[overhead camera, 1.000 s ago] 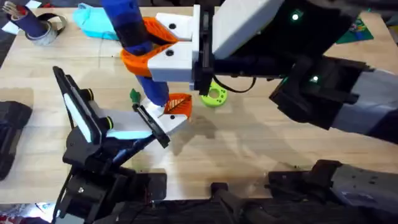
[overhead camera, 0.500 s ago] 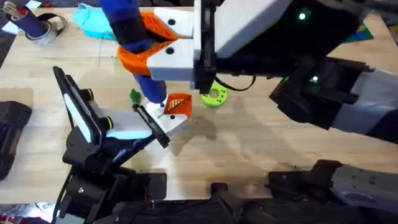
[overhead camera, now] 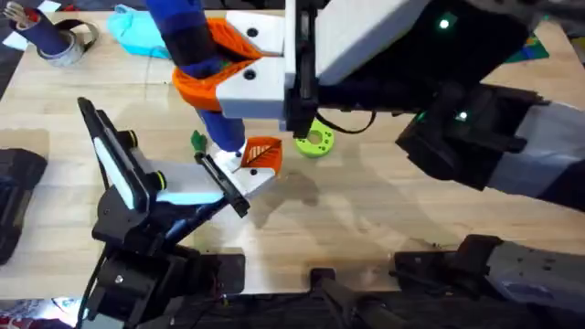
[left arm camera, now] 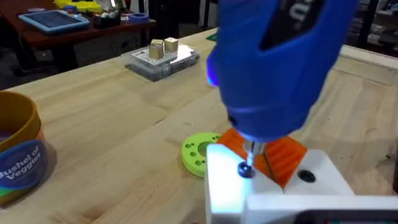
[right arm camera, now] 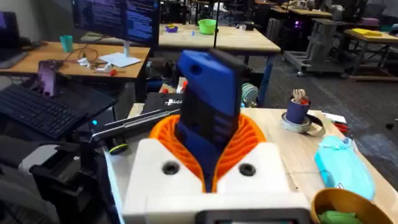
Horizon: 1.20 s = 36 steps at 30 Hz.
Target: Pick up the gripper from the table and insert it into the empty holder that is missing its gripper. Then pick up a screw, insert it into the mounting hole, and use the screwdriver to tighten it. Finally, clean up the table by picking up the vegetable and placing it into the bucket.
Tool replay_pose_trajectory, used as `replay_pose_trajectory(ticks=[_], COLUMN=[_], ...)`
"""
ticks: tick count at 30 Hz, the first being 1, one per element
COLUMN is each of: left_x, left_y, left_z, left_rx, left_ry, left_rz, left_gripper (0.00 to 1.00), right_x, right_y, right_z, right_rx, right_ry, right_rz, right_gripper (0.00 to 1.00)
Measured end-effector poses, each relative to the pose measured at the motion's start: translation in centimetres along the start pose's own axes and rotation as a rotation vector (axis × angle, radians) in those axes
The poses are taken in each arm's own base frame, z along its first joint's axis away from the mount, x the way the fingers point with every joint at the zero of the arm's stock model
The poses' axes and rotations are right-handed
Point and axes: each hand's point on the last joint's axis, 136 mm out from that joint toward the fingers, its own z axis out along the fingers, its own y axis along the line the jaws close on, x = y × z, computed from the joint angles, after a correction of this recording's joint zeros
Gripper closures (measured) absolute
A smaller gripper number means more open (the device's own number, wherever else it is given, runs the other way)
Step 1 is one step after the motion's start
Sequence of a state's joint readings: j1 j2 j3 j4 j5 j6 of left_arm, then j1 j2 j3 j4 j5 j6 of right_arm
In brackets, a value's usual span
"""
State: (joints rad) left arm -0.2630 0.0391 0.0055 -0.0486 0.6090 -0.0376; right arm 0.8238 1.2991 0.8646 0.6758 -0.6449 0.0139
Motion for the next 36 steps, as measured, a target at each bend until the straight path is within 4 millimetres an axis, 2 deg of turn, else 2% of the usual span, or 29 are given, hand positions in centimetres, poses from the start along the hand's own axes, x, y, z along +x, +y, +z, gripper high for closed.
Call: replay_pose_trajectory(ticks=[7,36], left_x=[0.01,0.0], left_y=[0.0,0.0], left_z=[0.0,0.0], left_rx=[0.0,0.0], left_ry=[0.001,0.0], left_rz=[-0.001,0.0], left_gripper=[0.984,0.984], right_x=[0.79,0.93], right_y=[-0.27,-0.32], right_z=[0.28,0.37], right_rx=[0.001,0.0], right_ry=[0.013,0.013], right_rz=[0.005,-0.003], right_gripper=[0.954,0.956])
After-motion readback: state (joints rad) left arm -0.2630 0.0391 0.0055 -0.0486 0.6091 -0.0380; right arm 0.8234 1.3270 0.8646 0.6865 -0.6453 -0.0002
